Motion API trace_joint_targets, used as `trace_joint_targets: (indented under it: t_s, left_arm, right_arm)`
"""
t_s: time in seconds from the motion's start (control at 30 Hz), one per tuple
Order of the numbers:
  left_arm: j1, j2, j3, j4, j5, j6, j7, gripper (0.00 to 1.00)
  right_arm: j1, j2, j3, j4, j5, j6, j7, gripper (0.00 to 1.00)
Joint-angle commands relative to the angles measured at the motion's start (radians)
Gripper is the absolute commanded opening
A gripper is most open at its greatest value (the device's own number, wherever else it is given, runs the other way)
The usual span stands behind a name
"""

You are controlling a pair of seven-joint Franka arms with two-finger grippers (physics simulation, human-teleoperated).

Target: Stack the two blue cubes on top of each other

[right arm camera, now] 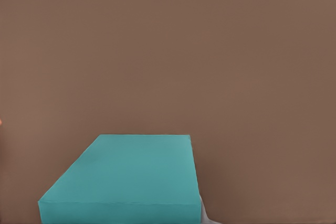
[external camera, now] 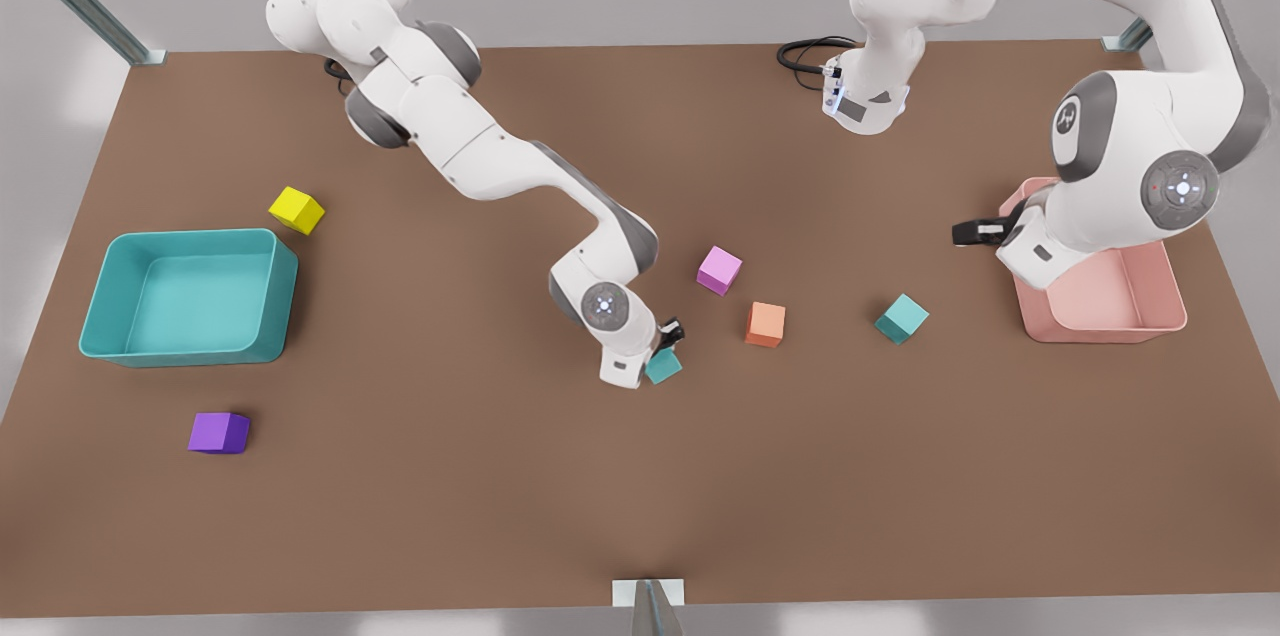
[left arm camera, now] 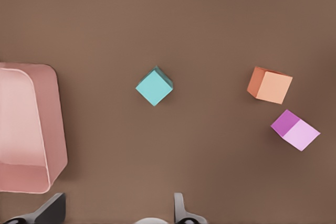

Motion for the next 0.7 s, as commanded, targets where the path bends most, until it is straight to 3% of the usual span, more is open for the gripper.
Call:
trace_joint_targets:
  t_s: [0.0, 0.2, 0.27, 0.33, 0.43, 0.47, 0.53, 0.57, 0.67]
  left_arm:
    - [-0.090, 0.060, 0.069, -0.022, -0.004, 0.104, -0.021, 1.00]
    - [-0.090, 0.091, 0.069, -0.247, -0.045, 0.481, 0.108, 1.00]
    - [-0.089, 0.091, 0.070, -0.322, -0.045, 0.573, 0.224, 1.00]
    - [-0.085, 0.091, 0.072, -0.351, -0.043, 0.578, 0.381, 1.00]
    - [-0.075, 0.092, 0.073, -0.410, -0.045, 0.630, 0.389, 1.00]
    - [-0.070, 0.100, 0.073, -0.420, -0.045, 0.652, 0.407, 1.00]
    - [-0.061, 0.121, 0.075, -0.445, -0.050, 0.696, 0.394, 1.00]
    - [-0.061, 0.135, 0.142, -0.448, -0.092, 0.696, 0.181, 1.00]
    - [-0.102, 0.132, 0.159, -0.511, -0.096, 0.770, -0.525, 1.00]
  right_arm:
    - [0.003, 0.002, 0.000, 0.002, -0.013, 0.025, 0.495, 1.00]
    - [0.002, -0.023, 0.014, 0.003, 0.007, 0.013, 0.497, 1.00]
    - [-0.001, -0.100, 0.012, 0.002, 0.127, -0.036, 0.526, 1.00]
    - [-0.100, -0.256, 0.011, 0.000, 0.198, -0.380, 0.533, 1.00]
    - [-0.431, -0.416, 0.016, 0.003, 0.217, -0.884, 0.428, 1.00]
    - [-0.517, -0.429, 0.009, 0.002, 0.152, -0.949, 0.304, 1.00]
    - [-0.590, -0.433, 0.006, 0.002, -0.191, -1.032, -0.012, 1.00]
    - [-0.612, -0.466, 0.006, 0.005, -0.382, -1.072, -0.199, 1.00]
    - [-0.620, -0.710, 0.017, 0.023, -0.375, -1.122, -0.398, 1.00]
